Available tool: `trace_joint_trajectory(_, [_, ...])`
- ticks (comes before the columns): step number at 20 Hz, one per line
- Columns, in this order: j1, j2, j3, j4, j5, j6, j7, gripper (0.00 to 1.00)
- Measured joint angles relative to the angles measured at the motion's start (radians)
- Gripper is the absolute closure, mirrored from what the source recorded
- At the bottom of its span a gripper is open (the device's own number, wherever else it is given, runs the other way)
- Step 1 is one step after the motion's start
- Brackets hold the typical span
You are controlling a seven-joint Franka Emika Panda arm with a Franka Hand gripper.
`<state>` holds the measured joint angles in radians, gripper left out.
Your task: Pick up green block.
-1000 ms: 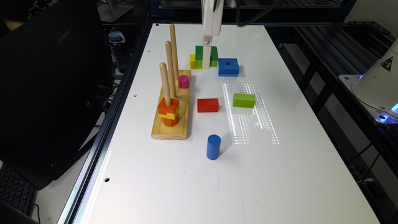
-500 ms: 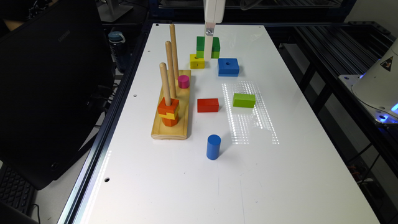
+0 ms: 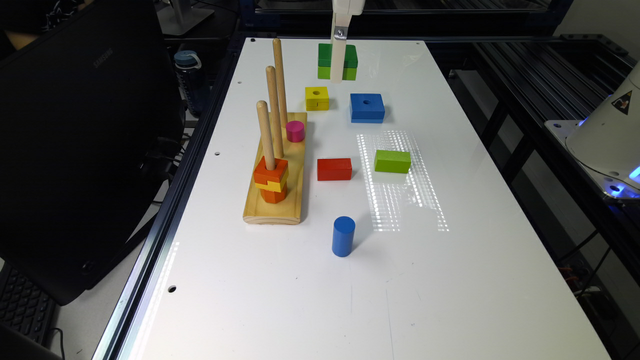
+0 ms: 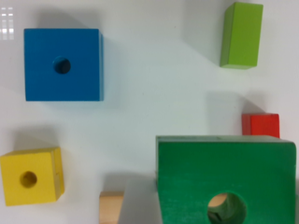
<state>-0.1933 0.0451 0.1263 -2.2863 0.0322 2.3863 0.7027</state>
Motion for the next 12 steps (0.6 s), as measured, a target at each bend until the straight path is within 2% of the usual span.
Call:
trace_joint_trajectory(2, [0.0,-0.027,0.0,0.009,0.0022,-0.038,0.0,1.0])
trace_joint_trajectory(4, [0.0,-0.043,0.0,0.009,0.0035,-0.055,0.0,1.0])
trace_joint_trajectory(9, [0.0,-0.048,0.0,0.011,0.0044,-0.058,0.0,1.0])
trace_joint_trajectory(12, [0.0,-0.069,0.0,0.016,0.006,-0.079,0.0,1.0])
